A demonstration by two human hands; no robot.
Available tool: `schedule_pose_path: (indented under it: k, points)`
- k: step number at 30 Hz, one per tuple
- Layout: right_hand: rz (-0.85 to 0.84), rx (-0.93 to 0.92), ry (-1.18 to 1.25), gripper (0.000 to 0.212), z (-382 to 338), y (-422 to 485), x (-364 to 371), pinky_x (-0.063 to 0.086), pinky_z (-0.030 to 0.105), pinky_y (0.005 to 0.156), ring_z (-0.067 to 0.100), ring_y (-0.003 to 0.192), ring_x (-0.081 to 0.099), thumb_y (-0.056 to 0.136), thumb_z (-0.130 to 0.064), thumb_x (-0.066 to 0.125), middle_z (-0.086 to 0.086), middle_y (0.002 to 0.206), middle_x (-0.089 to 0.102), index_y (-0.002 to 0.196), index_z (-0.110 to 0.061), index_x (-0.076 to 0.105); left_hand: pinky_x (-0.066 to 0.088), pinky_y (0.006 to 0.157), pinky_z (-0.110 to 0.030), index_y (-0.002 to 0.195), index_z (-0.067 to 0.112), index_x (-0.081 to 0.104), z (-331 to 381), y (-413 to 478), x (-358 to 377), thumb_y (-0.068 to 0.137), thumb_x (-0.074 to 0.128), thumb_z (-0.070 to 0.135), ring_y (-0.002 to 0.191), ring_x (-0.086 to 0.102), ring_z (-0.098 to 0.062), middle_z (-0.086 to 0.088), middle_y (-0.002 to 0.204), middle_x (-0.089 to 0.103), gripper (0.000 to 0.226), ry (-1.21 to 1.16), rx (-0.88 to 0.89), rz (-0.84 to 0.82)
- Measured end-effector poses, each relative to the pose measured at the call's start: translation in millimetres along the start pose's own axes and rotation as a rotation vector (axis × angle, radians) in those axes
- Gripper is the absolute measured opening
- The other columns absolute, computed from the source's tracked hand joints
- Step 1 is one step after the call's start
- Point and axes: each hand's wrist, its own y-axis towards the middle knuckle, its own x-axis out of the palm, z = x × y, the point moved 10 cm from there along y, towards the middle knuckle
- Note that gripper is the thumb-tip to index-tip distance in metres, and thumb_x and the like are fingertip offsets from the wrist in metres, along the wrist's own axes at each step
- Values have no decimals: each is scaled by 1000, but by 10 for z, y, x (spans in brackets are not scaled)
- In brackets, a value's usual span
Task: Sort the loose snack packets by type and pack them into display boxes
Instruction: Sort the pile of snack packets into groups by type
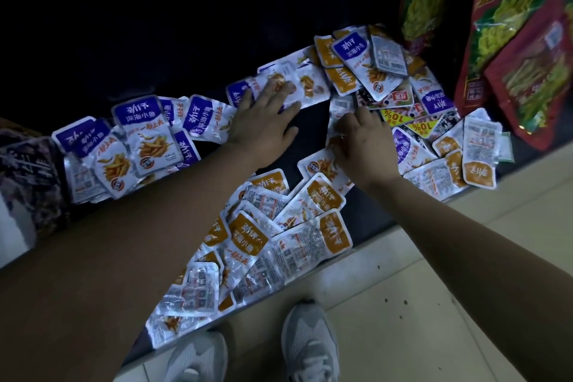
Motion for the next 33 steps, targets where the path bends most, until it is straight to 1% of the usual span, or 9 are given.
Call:
schedule_pose_path:
  k: [7,11,15,20,24,26,28,31,33]
  points:
    - [11,-27,72,25,-52,-36,6,43,41,71,39,91,53,80,-22,61,19,105,56,97,-4,63,24,110,-47,132,3,43,-512,-433,-165,97,30,39,132,32,-35,-18,141,38,52,125,-251,91]
    - [30,-50,72,33,-107,-66,35,40,40,67,37,88,51,79,-29,47,18,100,57,96,-4,60,19,115,-44,146,12,30,-213,-265,-221,97,30,38,145,16,-31,-11,157,20,56,-4,-61,165]
    - [35,-59,91,30,-93,-85,33,38,39,69,37,90,52,80,-26,53,17,101,57,100,-5,60,3,120,-43,154,19,-1,-25,48,-40,101,25,49,149,-7,-23,-1,162,-7,66,-71,-51,-9]
    - [85,-117,213,30,-225,-27,-60,42,38,74,35,95,54,82,-20,50,17,109,58,105,-4,60,16,116,-44,147,11,31,-109,-167,-85,100,32,44,140,27,-28,-10,149,34,58,-36,-118,91]
    - [-37,-179,254,54,-474,203,49,34,47,105,33,136,35,88,-21,56,14,151,35,139,-8,43,32,103,-43,118,7,51,-211,-405,-100,96,30,40,114,46,-31,-13,119,51,45,35,-118,172]
    - [-160,-81,214,69,-478,283,219,17,45,115,26,147,15,94,-31,53,9,160,18,152,-11,21,33,104,-44,116,6,52,-273,-459,-95,92,23,41,118,45,-31,-14,122,50,51,22,-131,177]
    - [-192,-32,196,74,-513,267,295,12,41,117,23,148,14,94,-36,51,9,159,20,153,-9,16,28,111,-46,127,9,49,-274,-496,-101,93,24,42,134,36,-31,-14,140,43,54,-16,-104,185]
    - [-136,-165,220,65,-713,165,218,21,41,110,29,136,36,91,-31,55,11,144,44,148,-11,31,9,119,-48,151,22,23,-275,-539,58,100,21,44,149,7,-27,-5,161,14,56,-22,-57,72]
    - [-78,-196,262,56,-721,141,125,28,42,103,34,126,44,88,-26,55,13,132,53,141,-11,43,4,120,-47,152,23,21,-317,-579,71,102,20,43,149,2,-25,-4,161,12,54,-2,-62,47]
